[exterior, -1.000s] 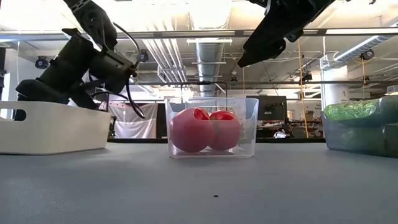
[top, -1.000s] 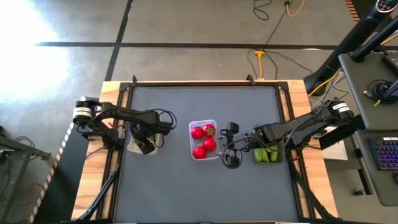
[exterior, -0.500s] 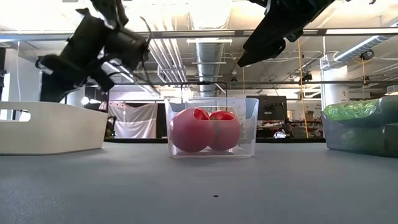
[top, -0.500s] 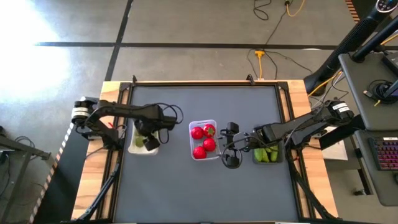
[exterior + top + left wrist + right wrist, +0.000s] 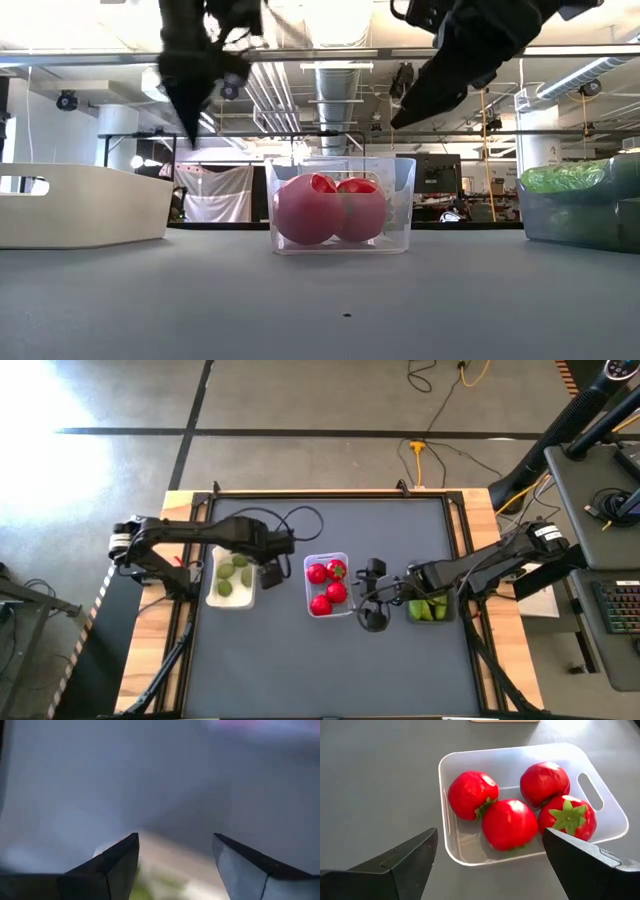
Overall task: Sort produce into baskets
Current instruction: Return to Home Position
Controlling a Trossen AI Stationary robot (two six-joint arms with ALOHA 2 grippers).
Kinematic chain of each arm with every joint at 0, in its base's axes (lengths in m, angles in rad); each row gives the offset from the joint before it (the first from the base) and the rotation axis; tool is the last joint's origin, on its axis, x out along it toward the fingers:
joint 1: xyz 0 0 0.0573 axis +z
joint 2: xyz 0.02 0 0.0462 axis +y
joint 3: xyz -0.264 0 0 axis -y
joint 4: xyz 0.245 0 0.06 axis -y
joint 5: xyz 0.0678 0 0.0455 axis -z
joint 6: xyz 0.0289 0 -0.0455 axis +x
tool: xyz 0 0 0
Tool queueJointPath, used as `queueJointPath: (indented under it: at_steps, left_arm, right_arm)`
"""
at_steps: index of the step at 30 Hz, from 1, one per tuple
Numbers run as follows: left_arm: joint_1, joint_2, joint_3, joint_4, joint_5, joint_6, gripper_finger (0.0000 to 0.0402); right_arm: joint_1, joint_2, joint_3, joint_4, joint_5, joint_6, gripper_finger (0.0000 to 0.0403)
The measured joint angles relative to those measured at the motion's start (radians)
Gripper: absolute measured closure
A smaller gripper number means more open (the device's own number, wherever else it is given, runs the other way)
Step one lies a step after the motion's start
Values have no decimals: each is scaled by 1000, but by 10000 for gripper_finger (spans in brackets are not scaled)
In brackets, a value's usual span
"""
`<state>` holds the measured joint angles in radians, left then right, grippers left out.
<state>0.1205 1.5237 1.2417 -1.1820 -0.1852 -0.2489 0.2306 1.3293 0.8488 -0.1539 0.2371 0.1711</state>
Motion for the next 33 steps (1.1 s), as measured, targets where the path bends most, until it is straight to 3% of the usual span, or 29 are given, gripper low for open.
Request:
queueJointPath:
  at_steps: [11, 17, 21, 25, 33]
  left_arm:
    - [-46, 6, -65, 498, 18, 173, 169]
    - [-82, -17, -281, 931, 16, 198, 169]
    - [-104, -33, -406, 1119, 11, 205, 169]
    - [-116, -115, -463, 1136, 11, 193, 169]
    - [-118, -459, -497, 1066, 9, 189, 169]
  right_arm:
    - [-27, 0, -33, 132, 0, -118, 94]
    - [-67, 0, -45, 149, 16, -119, 124]
    - [-87, 0, -83, 204, 36, -119, 142]
    - [-104, 0, -86, 204, 36, -120, 160]
    - [-147, 0, -85, 203, 89, -130, 197]
